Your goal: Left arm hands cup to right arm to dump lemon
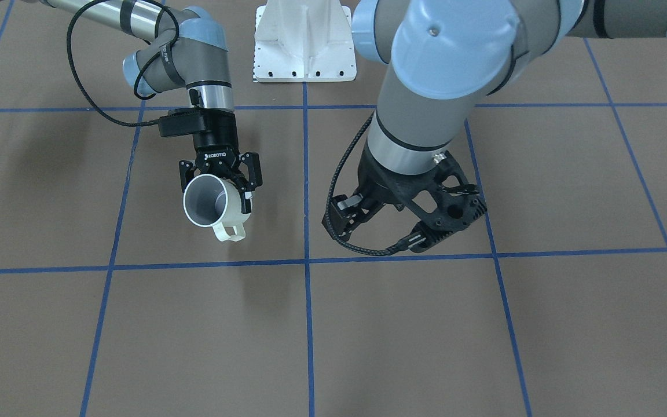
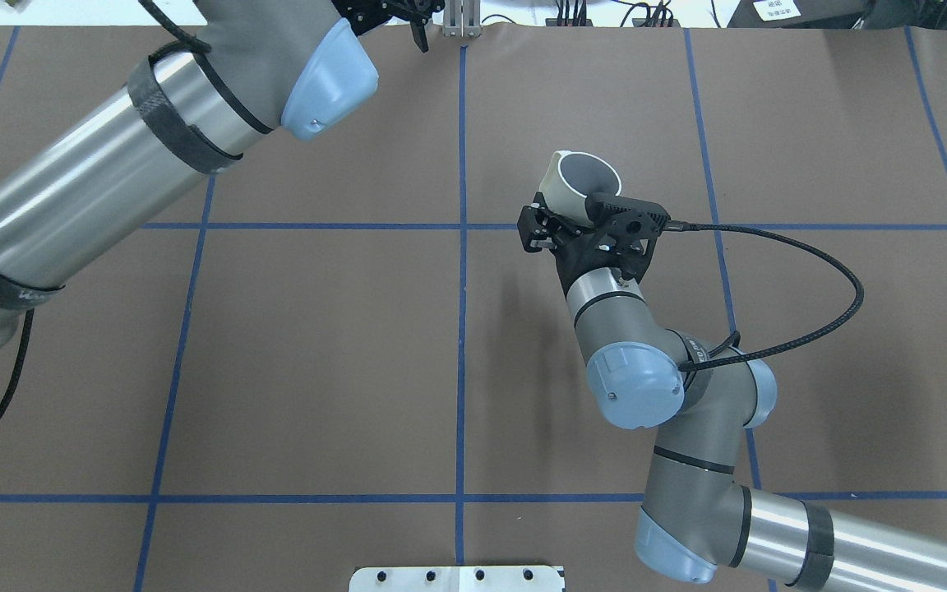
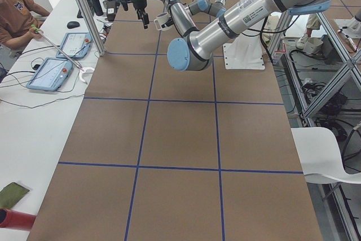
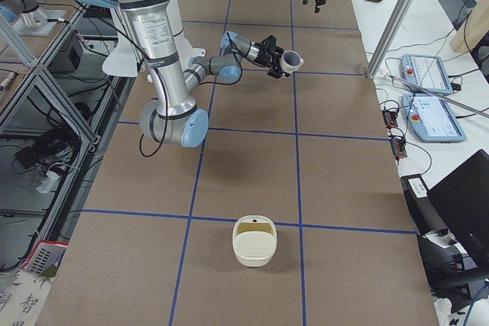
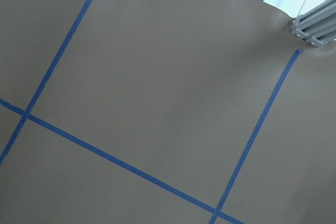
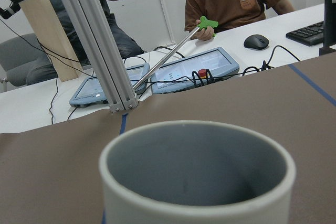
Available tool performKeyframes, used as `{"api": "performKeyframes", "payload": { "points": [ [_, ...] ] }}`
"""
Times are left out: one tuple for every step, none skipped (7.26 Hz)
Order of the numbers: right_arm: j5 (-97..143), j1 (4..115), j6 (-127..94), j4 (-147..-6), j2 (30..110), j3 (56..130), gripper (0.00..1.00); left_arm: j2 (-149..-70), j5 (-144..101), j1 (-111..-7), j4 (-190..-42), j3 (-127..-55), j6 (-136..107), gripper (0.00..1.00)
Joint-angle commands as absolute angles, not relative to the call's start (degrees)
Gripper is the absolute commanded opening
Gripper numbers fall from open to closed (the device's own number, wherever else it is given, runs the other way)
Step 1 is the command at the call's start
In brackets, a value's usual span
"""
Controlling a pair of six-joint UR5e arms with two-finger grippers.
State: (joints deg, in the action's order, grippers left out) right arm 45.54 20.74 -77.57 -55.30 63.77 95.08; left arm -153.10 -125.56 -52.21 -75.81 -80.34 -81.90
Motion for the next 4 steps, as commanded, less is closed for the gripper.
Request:
{"api": "performKeyframes", "payload": {
  "points": [
    [44.1,20.0,-70.4,-55.5,61.4,94.0,0.00,-154.7,-125.3,-49.4,-76.1,-80.7,-84.0,1.00],
    [44.0,20.0,-66.3,-55.2,61.2,93.3,0.00,-155.4,-125.3,-48.5,-76.3,-80.2,-85.8,0.99],
    [43.6,19.8,-64.5,-55.2,60.3,93.0,0.00,-155.5,-125.3,-48.4,-76.6,-80.2,-85.6,0.97],
    [40.4,19.1,-64.3,-55.2,60.0,92.7,0.00,-155.4,-125.3,-47.9,-77.9,-80.1,-85.5,0.92]
  ]
}}
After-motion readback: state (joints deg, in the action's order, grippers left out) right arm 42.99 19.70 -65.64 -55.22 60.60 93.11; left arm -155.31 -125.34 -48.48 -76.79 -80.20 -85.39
